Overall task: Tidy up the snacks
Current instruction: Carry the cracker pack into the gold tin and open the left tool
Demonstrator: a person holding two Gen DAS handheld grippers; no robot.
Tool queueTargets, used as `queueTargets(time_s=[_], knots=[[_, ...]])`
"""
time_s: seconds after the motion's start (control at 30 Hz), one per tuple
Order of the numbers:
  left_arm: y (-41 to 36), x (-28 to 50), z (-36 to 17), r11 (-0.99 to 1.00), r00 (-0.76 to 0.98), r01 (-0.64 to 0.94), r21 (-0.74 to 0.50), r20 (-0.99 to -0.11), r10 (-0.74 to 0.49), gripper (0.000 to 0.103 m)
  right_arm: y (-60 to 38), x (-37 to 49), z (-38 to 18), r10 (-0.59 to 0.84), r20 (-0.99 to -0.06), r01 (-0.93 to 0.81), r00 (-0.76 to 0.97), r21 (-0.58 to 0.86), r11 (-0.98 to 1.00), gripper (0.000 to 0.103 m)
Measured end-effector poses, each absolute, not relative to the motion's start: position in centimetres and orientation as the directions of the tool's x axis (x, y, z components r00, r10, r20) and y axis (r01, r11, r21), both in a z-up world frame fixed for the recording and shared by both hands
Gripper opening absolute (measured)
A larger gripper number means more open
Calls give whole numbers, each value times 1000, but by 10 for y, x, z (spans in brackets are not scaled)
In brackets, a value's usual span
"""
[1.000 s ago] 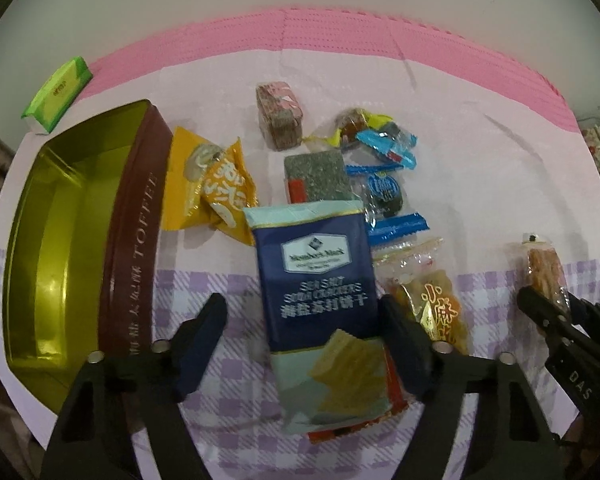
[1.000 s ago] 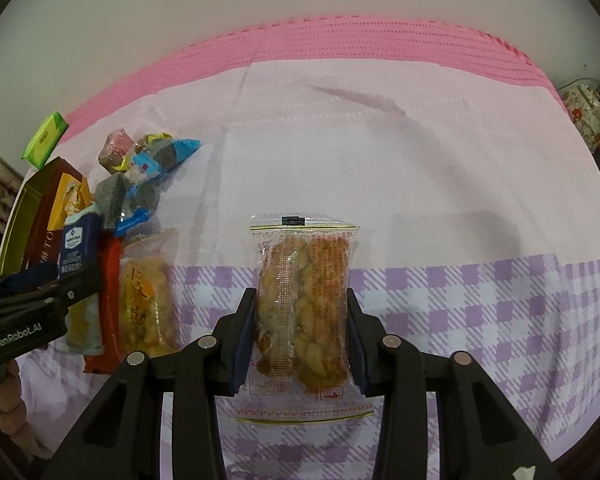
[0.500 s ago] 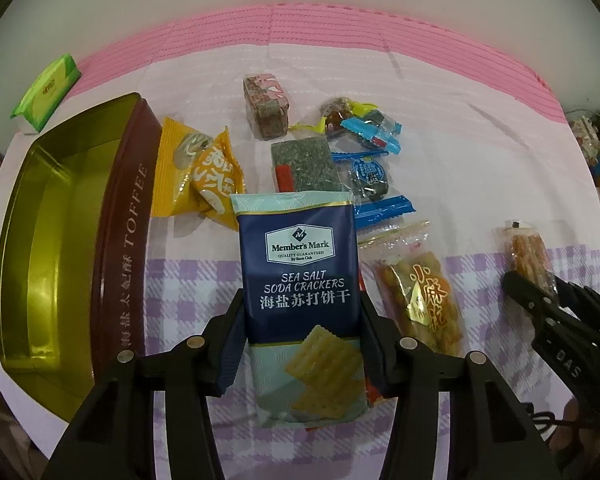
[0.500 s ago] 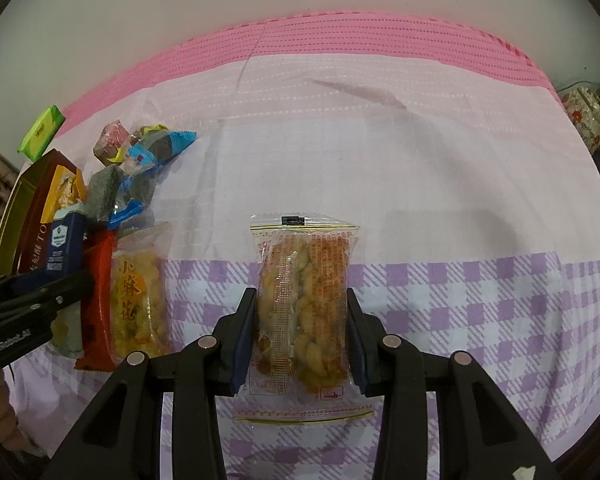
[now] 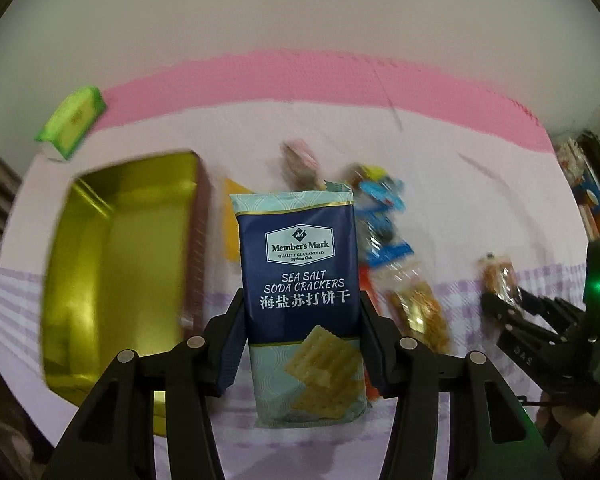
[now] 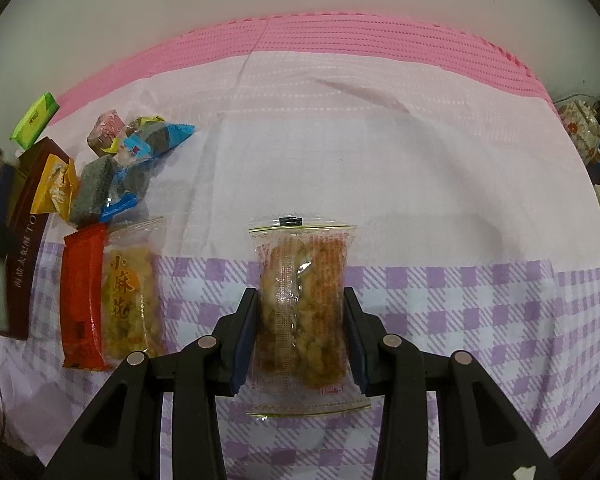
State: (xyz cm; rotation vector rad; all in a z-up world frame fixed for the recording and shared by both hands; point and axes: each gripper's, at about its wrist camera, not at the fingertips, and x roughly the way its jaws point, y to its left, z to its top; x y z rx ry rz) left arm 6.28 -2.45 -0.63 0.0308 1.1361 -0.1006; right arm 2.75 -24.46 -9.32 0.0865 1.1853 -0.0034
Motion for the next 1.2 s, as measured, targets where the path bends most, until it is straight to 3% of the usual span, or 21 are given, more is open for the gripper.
queueTargets(time_s=[0.3,0.6,1.2], knots=[[55,74,7,999,433,-1,54,-900,49,52,-241,34,-94,20,-931,51,364,42,998,37],[119,75,-34,980,352,-3,197,-917,186,52,-240,42,-93,2,-938,63,346,25,998,38],[146,65,-78,957,283,74,280,-926,249,52,-242,52,-94,-4,-950,76,312,21,997,38]])
